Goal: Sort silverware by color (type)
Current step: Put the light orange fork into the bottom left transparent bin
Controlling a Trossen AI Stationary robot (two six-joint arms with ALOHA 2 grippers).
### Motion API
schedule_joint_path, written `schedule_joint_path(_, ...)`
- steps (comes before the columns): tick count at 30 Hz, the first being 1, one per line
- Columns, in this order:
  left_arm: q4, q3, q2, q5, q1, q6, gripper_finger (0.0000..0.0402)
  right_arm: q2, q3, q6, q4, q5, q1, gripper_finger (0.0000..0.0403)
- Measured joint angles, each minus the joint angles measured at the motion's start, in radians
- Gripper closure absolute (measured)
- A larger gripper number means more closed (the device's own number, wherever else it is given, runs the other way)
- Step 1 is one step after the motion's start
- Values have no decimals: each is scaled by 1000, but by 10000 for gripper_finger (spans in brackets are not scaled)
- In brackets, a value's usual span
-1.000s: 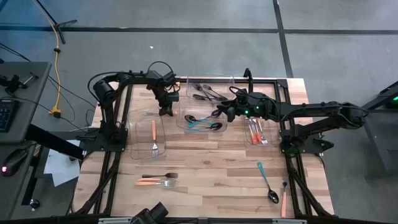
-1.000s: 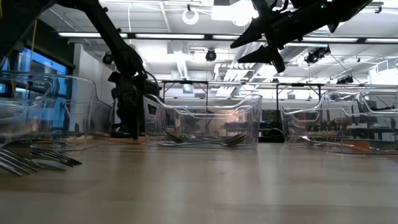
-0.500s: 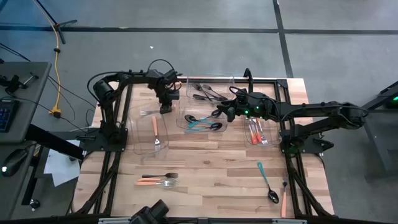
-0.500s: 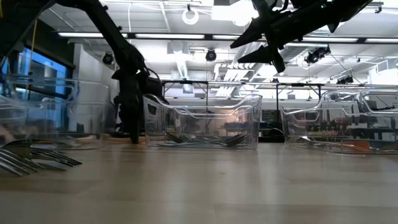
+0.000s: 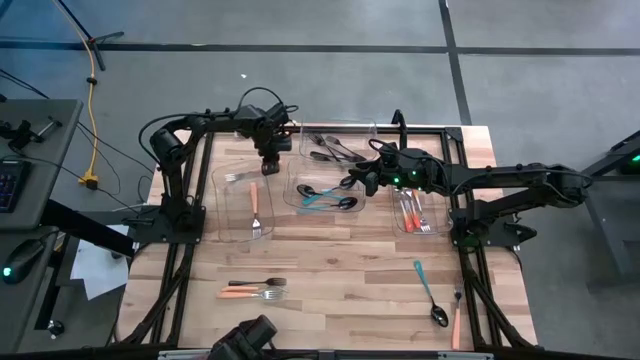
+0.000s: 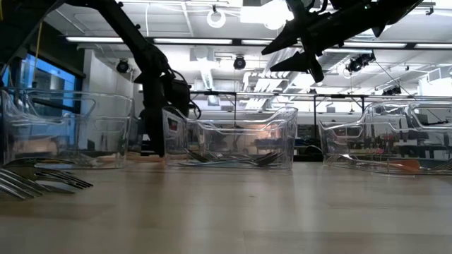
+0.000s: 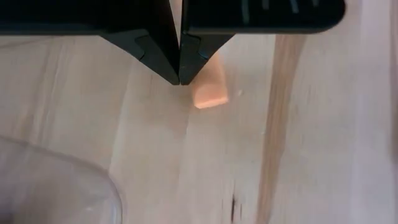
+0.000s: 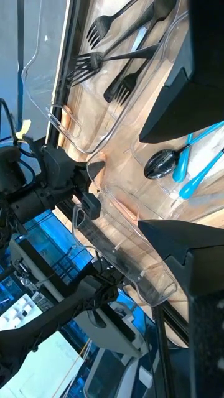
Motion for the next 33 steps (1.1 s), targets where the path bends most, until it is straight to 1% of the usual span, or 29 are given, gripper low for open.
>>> schedule_joint_path(3,0,0,0,-22,1,2,401,0,0,0,0,0,0,206)
schedule_joint_path(8,39,2,-5,-98,0,-11,402,0,0,0,0,0,0,206)
schedule_joint_path(14,77,-1,-14,-122,2,-55,402,0,0,0,-1,0,0,206)
schedule_joint_path(20,62,-1,-80,-95,2,-64,401,0,0,0,0,0,0,206)
schedule_joint_path(23,69,-1,-123,-85,2,-98,401,0,0,0,-1,0,0,206)
schedule_joint_path(25,77,-1,-148,-61,1,-160,401,0,0,0,-1,0,0,206)
schedule_joint_path(28,127,-21,-193,38,-6,-292,402,0,0,0,-1,0,0,206)
schedule_joint_path(31,230,-89,-258,126,-25,-435,402,0,0,-1,-2,0,0,206)
schedule_joint_path(33,310,-151,-311,134,-40,-518,402,0,0,-1,-4,0,0,206)
